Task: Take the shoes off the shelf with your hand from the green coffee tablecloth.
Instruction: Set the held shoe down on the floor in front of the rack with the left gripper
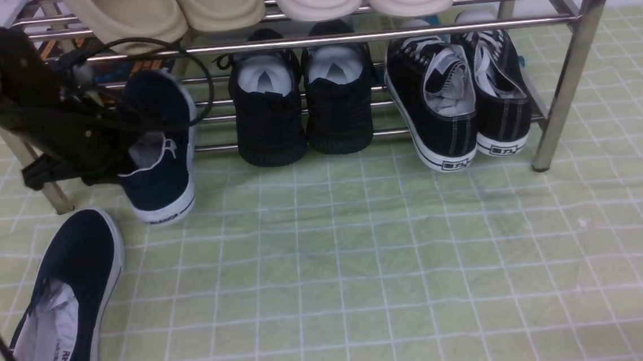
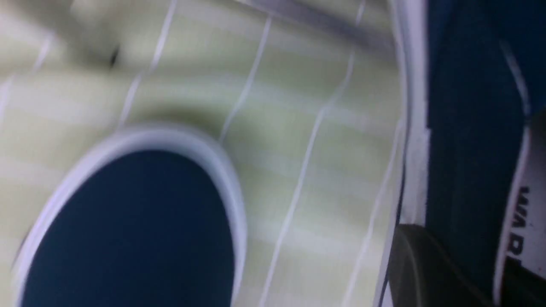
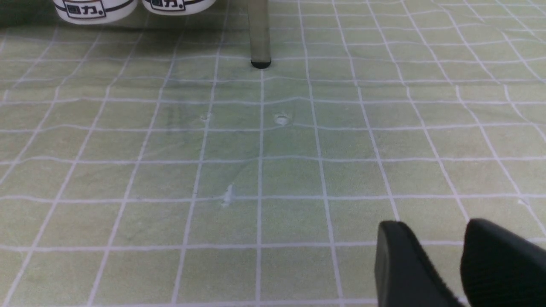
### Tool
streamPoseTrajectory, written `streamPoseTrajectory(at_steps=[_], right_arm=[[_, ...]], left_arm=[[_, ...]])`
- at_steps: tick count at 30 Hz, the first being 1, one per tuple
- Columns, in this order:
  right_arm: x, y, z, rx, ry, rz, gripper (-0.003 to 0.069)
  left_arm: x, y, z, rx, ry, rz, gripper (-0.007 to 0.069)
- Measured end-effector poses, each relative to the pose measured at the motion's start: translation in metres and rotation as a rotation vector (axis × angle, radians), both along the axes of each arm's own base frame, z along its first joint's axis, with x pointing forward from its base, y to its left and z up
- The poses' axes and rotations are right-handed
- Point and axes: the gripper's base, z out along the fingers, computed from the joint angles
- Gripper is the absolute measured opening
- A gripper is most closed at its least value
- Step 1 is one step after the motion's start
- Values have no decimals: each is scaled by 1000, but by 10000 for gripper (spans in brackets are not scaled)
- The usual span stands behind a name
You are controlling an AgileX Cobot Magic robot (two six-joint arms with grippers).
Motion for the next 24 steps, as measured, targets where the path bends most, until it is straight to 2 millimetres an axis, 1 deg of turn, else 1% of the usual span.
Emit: streamPoseTrajectory(at_steps=[1, 2, 4, 5, 6, 7, 9, 10, 12, 13, 14, 15, 16, 17, 18, 19, 21, 24], right_arm=[[0, 0, 0, 0, 0, 0, 237], [0, 0, 0, 0, 0, 0, 237], [0, 0, 0, 0, 0, 0, 237], [0, 0, 0, 0, 0, 0, 237], [0, 0, 0, 0, 0, 0, 238], [0, 0, 0, 0, 0, 0, 237], [0, 0, 0, 0, 0, 0, 237], [0, 0, 0, 0, 0, 0, 237], [0, 0, 0, 0, 0, 0, 237], [0, 0, 0, 0, 0, 0, 237], [0, 0, 0, 0, 0, 0, 237], [0, 0, 0, 0, 0, 0, 237], [0, 0, 0, 0, 0, 0, 237], [0, 0, 0, 0, 0, 0, 237], [0, 0, 0, 0, 0, 0, 237], [0, 0, 0, 0, 0, 0, 237], [0, 0, 0, 0, 0, 0, 237], [0, 0, 0, 0, 0, 0, 237]], left_arm=[[-6, 0, 6, 2, 15, -5, 21], [-15, 1, 16, 6, 24, -10, 21], [-27, 2, 32, 15, 7, -17, 21], [-38, 3, 47, 18, -23, -21, 21], [-44, 3, 54, 17, -33, -22, 21], [-53, 4, 64, 16, -52, -23, 21], [-73, 5, 74, 16, -44, -28, 21], [-83, 6, 72, 18, -20, -30, 21], [-95, 6, 65, 20, 1, -29, 21], [-100, 7, 58, 22, 19, -28, 21], [-100, 7, 58, 21, 19, -28, 21], [-107, 7, 38, 24, 63, -25, 21], [-108, 8, 36, 24, 67, -25, 21], [-110, 8, 27, 25, 84, -23, 21], [-112, 8, 14, 27, 106, -21, 21], [-114, 8, 7, 30, 119, -20, 21], [-115, 9, -1, 31, 130, -18, 21], [-113, 9, -4, 35, 116, -17, 21]])
